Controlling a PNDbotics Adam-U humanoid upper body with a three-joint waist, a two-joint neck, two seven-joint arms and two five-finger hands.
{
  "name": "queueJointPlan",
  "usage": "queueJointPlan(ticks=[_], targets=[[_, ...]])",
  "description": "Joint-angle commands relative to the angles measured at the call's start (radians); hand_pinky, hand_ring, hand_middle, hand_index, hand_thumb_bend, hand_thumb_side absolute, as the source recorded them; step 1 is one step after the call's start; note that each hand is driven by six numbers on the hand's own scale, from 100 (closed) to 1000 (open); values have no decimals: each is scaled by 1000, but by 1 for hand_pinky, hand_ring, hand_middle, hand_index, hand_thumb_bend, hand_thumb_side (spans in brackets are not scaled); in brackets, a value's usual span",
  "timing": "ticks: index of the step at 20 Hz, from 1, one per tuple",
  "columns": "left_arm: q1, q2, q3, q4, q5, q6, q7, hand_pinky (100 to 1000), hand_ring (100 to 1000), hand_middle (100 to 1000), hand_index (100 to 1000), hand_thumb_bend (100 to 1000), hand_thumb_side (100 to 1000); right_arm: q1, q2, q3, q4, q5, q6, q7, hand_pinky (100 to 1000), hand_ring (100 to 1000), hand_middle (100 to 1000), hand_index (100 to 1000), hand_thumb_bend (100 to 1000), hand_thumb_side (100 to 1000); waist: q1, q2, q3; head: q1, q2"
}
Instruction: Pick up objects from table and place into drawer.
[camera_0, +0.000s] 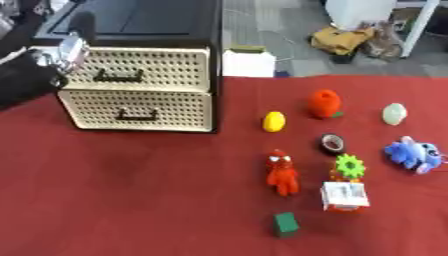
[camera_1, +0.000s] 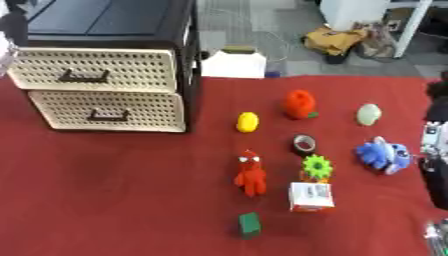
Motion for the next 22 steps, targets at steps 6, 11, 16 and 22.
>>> queueJointPlan(ticks=[6,11,16,22], targets=[[-90,28,-44,80,27,-9,-135,100,100,100,868,100,1000,-2,-27,4,-16,-6,-2,5,700,700,649,819,100,872,0,-24,1,3,1],[-145,-1,-84,172,60,7,-213,100,100,100,877,100,1000,1,-29,6,-16,-6,-1,6,700,700,648,819,100,871,1,-25,0,-3,5],[-188,-26,-108,240,60,-8,-296,100,100,100,908,100,1000,2,-29,7,-16,-5,0,6,700,701,647,818,100,870,3,-25,1,-11,5],[-239,-64,-154,356,50,-47,-391,100,100,100,946,100,1000,3,-27,8,-16,-4,5,5,701,700,645,818,100,868,4,-21,1,-18,0]])
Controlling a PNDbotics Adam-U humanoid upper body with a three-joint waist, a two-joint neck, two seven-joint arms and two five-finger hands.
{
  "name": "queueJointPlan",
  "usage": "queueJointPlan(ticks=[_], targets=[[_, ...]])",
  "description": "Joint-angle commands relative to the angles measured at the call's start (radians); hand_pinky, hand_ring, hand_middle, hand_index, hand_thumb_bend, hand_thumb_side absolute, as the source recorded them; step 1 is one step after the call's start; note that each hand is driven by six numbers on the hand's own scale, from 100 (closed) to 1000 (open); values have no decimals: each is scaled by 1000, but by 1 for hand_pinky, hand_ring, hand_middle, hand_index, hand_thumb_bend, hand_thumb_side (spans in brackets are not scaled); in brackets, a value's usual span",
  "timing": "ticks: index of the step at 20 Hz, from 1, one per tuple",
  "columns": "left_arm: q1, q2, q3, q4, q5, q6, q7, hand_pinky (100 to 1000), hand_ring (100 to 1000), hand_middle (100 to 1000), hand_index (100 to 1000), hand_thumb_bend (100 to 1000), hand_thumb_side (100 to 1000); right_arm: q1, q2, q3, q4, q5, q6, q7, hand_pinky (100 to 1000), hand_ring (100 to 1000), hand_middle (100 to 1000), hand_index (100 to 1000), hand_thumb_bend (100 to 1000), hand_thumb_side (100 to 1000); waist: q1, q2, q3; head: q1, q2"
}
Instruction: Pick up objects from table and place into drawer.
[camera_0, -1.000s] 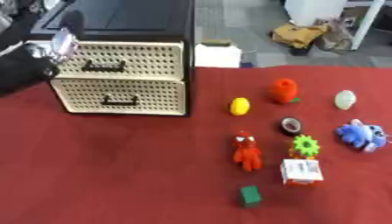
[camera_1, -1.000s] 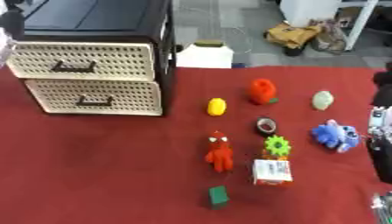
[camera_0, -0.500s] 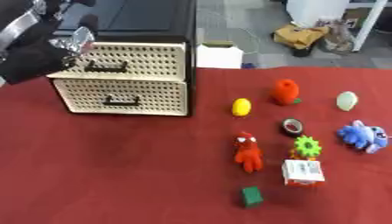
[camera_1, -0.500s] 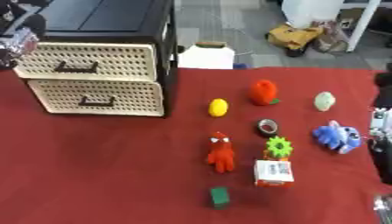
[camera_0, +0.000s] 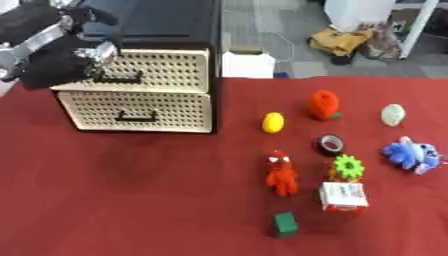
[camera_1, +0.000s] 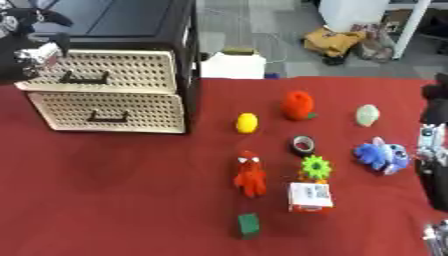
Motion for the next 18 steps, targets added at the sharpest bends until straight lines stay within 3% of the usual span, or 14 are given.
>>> queueJointPlan(ticks=[1,9,18], targets=[[-29,5,0,42,-19,-27,-50,100,100,100,942,100,1000,-6,-22,-3,-16,-2,3,-1,700,700,645,817,100,867,3,-15,0,-4,-1],[-55,-16,31,98,-90,-73,-177,100,100,100,845,100,1000,-6,-15,-2,-16,0,6,-7,700,699,636,816,100,865,-1,-8,0,-3,-3],[-81,-27,70,111,-148,-99,-326,100,100,100,863,100,1000,-6,-11,-1,-16,2,9,-9,700,700,633,813,100,865,-4,-2,3,-2,-4]])
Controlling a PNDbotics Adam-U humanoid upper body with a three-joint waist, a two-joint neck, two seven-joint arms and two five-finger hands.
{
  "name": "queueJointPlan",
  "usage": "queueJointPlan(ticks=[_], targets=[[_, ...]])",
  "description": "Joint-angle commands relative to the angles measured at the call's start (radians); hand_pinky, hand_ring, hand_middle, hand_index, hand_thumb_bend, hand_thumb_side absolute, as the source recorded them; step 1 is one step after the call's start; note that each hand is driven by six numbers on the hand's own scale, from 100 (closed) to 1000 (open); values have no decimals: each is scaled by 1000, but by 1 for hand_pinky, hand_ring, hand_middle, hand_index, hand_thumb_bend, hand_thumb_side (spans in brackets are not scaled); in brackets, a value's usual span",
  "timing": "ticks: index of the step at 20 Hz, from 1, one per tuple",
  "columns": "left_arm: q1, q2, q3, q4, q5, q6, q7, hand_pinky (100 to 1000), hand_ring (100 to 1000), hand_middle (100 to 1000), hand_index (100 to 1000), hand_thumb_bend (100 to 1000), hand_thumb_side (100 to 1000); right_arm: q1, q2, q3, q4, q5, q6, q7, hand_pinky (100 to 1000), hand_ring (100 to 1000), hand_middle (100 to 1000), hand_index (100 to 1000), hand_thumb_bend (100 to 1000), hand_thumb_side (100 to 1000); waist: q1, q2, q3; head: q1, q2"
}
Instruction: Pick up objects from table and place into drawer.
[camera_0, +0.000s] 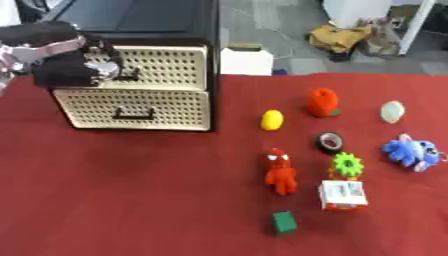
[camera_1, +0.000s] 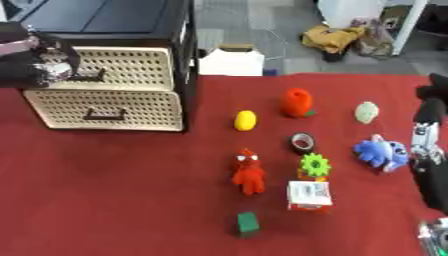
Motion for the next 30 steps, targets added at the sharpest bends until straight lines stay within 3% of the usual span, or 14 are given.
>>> queueJointPlan(ticks=[1,9,11,16,21,30], targets=[[-24,14,29,3,-19,-8,-54,100,100,100,860,100,1000,-6,-11,-1,-16,2,2,-3,701,700,633,813,100,865,-2,-14,2,0,-5],[-36,6,59,10,-62,7,-211,100,100,100,845,100,1000,-7,-8,-2,-16,2,3,-8,701,700,632,813,100,864,-3,-10,1,0,-8],[-37,3,64,11,-75,12,-232,100,100,100,879,100,1000,-7,-8,-2,-16,2,3,-8,701,700,632,813,100,863,-3,-10,1,2,-9],[-35,-3,54,35,-80,-21,-238,100,100,100,949,100,1000,-8,-6,-2,-16,2,4,-9,701,700,631,813,100,864,-4,-7,1,3,-10],[-41,-10,54,50,-81,-66,-238,100,100,100,943,100,1000,-9,-4,-2,-16,1,5,-9,701,701,630,812,100,865,-4,-5,1,3,-12],[-56,-28,55,89,-105,-76,-238,100,100,100,913,103,1000,-10,0,-1,-16,1,4,-7,701,701,628,809,100,865,-4,0,-3,5,-15]])
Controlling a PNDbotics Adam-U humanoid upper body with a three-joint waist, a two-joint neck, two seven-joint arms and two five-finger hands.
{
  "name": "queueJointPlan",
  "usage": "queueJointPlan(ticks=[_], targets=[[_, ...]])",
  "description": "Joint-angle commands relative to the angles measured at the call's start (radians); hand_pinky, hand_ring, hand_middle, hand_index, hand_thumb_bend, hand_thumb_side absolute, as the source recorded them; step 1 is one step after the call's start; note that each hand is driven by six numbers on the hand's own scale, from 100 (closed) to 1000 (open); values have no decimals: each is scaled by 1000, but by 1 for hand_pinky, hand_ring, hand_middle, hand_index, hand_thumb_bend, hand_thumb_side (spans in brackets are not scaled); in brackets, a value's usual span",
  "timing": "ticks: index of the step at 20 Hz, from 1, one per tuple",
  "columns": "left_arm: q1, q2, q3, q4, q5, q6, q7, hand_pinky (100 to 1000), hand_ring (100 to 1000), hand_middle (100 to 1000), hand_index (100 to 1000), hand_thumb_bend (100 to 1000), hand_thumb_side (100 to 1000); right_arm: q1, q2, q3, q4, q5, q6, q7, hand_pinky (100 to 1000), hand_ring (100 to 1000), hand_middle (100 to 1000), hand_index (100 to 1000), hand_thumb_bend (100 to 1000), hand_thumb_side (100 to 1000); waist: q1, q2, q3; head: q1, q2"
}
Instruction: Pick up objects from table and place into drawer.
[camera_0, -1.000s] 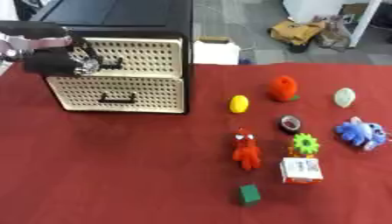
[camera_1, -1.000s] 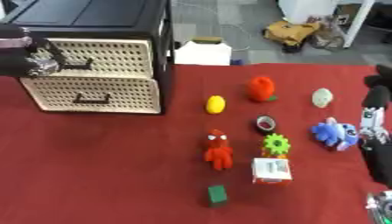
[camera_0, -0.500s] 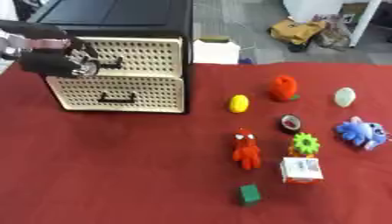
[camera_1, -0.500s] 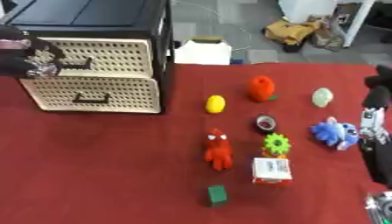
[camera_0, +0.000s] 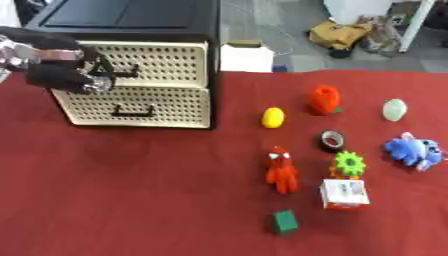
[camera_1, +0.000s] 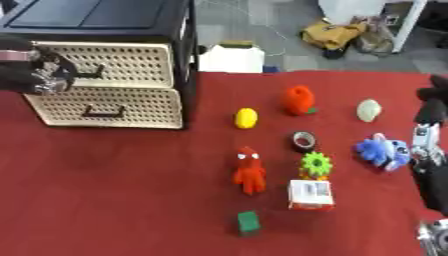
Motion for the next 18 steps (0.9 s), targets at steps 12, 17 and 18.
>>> queueJointPlan(ticks=[12,17,18], targets=[[-45,3,32,1,-80,14,0,100,100,100,869,159,1000,-12,-4,0,-16,1,0,-2,702,702,625,807,100,865,0,-6,-3,3,-19],[-49,-1,33,-1,-89,18,0,100,100,100,874,176,1000,-14,-3,1,-16,2,0,-1,702,702,623,806,100,865,0,-1,-7,4,-24],[-50,-2,33,0,-89,18,0,100,100,100,875,178,1000,-15,-3,1,-16,2,0,0,703,702,623,806,100,865,-1,0,-7,4,-25]])
